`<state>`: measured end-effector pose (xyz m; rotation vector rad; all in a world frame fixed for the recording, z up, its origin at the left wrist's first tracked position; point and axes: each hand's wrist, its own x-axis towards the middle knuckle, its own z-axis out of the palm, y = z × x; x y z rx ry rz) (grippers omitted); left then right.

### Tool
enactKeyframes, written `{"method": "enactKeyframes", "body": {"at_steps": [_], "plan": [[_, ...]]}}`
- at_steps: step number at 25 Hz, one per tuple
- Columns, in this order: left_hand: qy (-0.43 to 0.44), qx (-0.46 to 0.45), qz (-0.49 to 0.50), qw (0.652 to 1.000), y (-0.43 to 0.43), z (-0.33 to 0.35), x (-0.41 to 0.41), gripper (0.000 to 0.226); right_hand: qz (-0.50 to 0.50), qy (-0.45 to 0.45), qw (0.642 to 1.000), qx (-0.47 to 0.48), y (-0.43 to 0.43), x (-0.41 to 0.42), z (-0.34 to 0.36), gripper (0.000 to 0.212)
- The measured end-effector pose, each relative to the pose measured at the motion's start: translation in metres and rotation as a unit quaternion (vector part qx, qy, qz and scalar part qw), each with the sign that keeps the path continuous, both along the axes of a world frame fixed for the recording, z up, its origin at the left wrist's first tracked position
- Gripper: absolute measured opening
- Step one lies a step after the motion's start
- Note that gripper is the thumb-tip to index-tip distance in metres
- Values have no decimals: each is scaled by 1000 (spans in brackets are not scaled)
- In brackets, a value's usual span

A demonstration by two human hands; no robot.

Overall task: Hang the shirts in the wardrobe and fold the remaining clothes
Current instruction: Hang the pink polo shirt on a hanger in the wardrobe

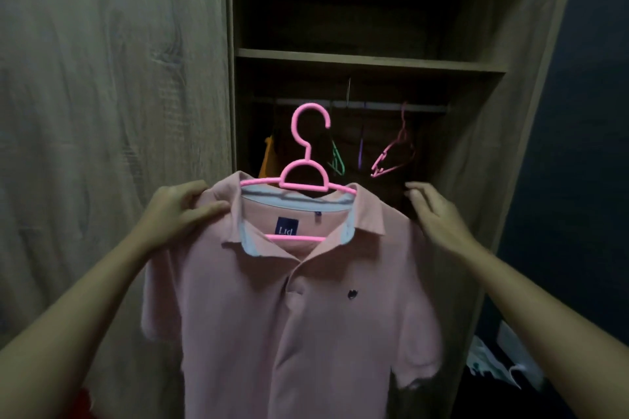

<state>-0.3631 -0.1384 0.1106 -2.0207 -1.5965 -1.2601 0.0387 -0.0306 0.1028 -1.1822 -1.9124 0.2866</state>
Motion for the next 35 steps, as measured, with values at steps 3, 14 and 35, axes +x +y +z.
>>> {"method": "enactKeyframes", "body": {"at_steps": [3, 14, 35], "plan": [[0, -4, 5, 1000, 2, 3, 10, 37, 99, -91, 991, 17, -10, -21, 20, 45], [-61, 54, -113, 990, -9, 22, 53, 8, 155, 72, 984, 56, 0, -26, 16, 15], [-150, -53, -52, 986, -11, 12, -10, 23, 81, 0, 938, -337, 7, 22, -89, 51]]}}
